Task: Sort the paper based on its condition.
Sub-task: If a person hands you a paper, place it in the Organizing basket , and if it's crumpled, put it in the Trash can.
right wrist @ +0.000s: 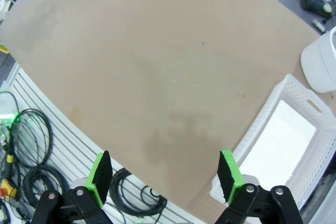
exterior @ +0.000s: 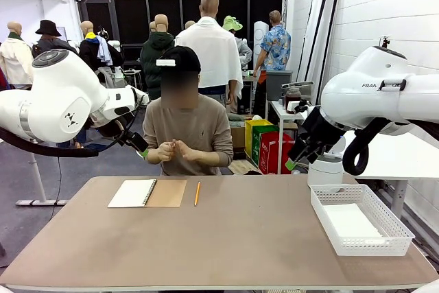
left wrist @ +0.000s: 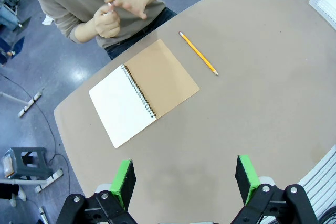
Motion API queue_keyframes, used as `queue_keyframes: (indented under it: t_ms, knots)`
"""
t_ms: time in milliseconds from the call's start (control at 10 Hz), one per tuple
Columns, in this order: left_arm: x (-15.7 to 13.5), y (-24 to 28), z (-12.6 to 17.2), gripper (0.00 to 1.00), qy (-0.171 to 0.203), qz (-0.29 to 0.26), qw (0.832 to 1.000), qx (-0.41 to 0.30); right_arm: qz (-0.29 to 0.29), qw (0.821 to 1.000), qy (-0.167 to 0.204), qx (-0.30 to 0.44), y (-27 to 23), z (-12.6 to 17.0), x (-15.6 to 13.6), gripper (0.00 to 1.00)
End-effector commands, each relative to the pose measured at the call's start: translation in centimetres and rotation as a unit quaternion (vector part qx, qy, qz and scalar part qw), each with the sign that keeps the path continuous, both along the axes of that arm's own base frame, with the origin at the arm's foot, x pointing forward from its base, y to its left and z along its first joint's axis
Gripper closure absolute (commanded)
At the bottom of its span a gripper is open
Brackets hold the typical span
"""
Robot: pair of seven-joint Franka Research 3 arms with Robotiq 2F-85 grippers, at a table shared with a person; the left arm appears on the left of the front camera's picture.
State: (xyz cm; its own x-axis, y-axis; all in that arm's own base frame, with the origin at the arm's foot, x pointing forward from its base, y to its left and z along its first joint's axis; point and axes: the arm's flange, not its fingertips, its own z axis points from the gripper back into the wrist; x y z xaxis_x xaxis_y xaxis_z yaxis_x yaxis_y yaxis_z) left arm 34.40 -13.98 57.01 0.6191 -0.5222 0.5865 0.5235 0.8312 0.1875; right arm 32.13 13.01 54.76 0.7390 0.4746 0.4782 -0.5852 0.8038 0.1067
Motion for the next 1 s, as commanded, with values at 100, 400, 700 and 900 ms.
queue_keyframes:
  t_ms: [100,400,700,900]
  knots:
    - [-0.02,0.04,0.04,0.0,0.0,0.001,1.0,0.0,0.002,1.0,0.005,-0.001,0.02,0.25,-0.01,0.0]
    - [-0.02,0.04,0.04,0.0,0.0,0.001,1.0,0.0,0.002,1.0,0.005,-0.001,0.02,0.25,-0.01,0.0]
    - [-0.02,0.04,0.04,0.0,0.0,0.001,1.0,0.0,0.002,1.0,0.005,-0.001,0.02,0.25,-0.01,0.0]
    - [-0.02,0.04,0.04,0.0,0.0,0.001,1.0,0.0,0.002,1.0,0.005,-0.001,0.02,0.25,-0.01,0.0]
